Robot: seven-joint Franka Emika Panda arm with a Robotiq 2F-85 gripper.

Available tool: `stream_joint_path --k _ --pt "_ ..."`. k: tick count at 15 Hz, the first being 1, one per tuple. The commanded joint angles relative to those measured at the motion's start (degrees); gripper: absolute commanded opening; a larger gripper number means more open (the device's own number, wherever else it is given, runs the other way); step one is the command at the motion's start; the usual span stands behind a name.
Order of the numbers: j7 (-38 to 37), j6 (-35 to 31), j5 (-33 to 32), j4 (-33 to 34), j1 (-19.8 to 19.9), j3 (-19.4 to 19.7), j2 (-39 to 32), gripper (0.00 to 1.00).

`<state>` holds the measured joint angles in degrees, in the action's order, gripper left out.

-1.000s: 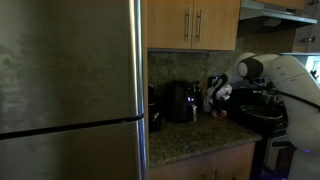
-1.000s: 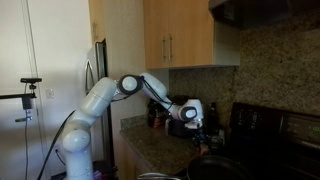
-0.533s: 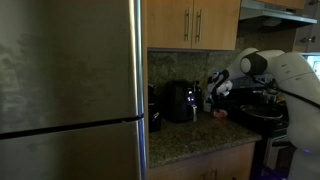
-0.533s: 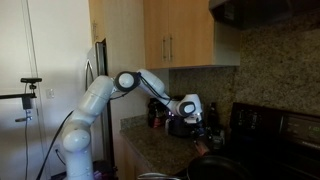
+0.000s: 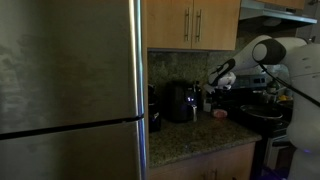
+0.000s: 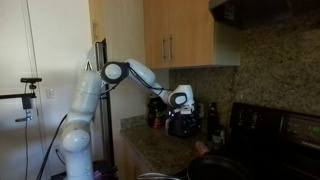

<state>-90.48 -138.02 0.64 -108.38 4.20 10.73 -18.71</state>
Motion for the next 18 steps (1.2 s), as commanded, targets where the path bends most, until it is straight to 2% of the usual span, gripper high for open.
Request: stream_joint_path --k 1,3,4,9,11,18 --pt "13.6 2.7 3.2 -8.9 1.8 -1.9 9.5 1.0" --pt "19.1 5.9 2.9 -9.9 2.0 -1.1 11.7 1.0" --pt "13.6 4.0 1.9 -6.3 0.8 -0.7 7.9 1.0" --pt "17.2 5.7 1.9 -8.7 1.6 -0.8 10.9 1.0" --pt "25.0 7.2 5.3 -10.1 1.4 -2.6 11.7 1.0" --pt "43.2 7.0 14.8 -15.8 -1.6 -7.8 18.8 1.0"
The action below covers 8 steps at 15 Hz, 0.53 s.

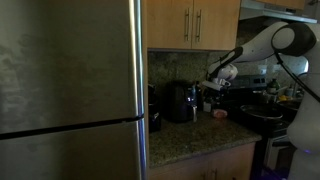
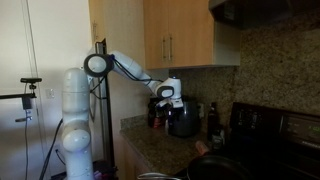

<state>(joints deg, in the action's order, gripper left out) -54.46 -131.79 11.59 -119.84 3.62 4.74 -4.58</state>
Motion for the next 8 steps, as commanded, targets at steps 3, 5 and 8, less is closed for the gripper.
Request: stream_joint_path --k 3,5,8 --pt "13.3 1.4 7.5 -7.1 -3.5 -4.4 6.1 1.0" --pt "10.8 1.6 6.1 -4.7 -3.4 -4.2 4.5 1.0" --pt "13.3 1.8 7.0 -5.5 -4.4 -5.0 4.4 1.0"
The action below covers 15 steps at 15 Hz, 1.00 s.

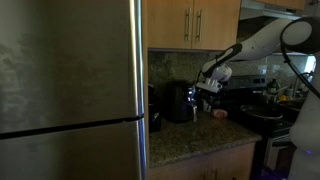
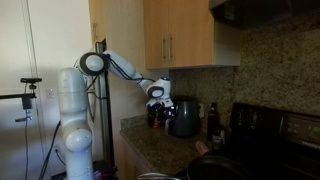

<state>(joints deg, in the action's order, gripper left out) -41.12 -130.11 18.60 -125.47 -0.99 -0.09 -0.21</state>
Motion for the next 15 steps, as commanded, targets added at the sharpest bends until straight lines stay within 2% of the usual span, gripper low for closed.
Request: stream_joint_path --k 1,3,5,9,10,12,14,15 --pt "1.9 1.2 1.6 0.9 0.2 -0.2 -1.2 1.0" --pt "8.9 1.1 3.9 1.5 -1.3 -1.7 -1.5 1.0" --pt "10.2 1.5 1.7 2.1 -3.1 -3.6 -0.3 1.0" --pt "5.0 -0.3 -11.6 3.1 -6.8 -7.1 1.6 1.0" --pt "6.1 0.0 -7.3 3.1 -6.0 -6.4 0.5 1.0" --pt "4.4 0.0 -10.5 3.5 -7.0 -7.4 1.2 1.0" --pt "4.4 0.0 -10.9 3.5 -7.0 -7.4 1.4 1.0" --pt "5.7 -1.1 -13.4 3.0 -6.9 -7.4 1.3 1.0"
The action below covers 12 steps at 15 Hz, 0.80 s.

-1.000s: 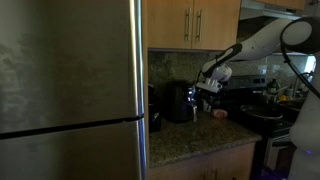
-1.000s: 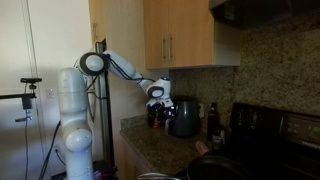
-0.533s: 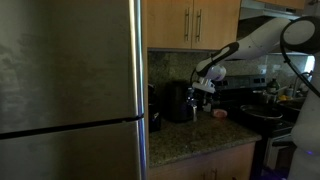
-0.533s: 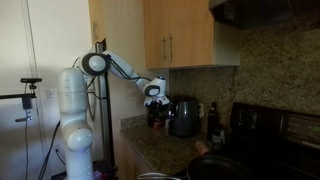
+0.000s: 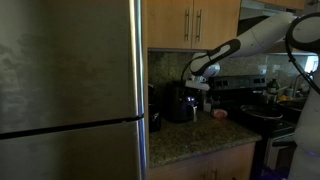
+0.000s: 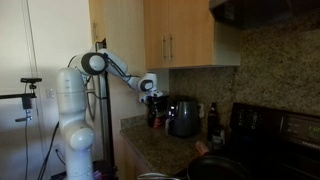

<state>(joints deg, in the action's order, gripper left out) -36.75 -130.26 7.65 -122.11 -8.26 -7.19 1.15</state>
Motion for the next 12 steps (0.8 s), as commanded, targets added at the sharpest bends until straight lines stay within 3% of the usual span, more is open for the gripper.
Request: stream_joint_path --k 1,5,8,9,12 --pt "2.3 -2.7 -4.7 -1.2 0.4 -0.3 0.1 1.0" --pt "6.4 -12.6 -11.9 -4.2 0.3 -0.4 1.0 1.0" --pt "5.9 -25.0 -14.1 -6.7 0.6 -0.1 1.3 1.0" --pt "5.3 -18.5 -13.1 -3.8 0.3 -0.4 0.0 1.0" --pt "5.2 -19.7 -13.2 -4.1 0.3 -0.4 0.0 1.0"
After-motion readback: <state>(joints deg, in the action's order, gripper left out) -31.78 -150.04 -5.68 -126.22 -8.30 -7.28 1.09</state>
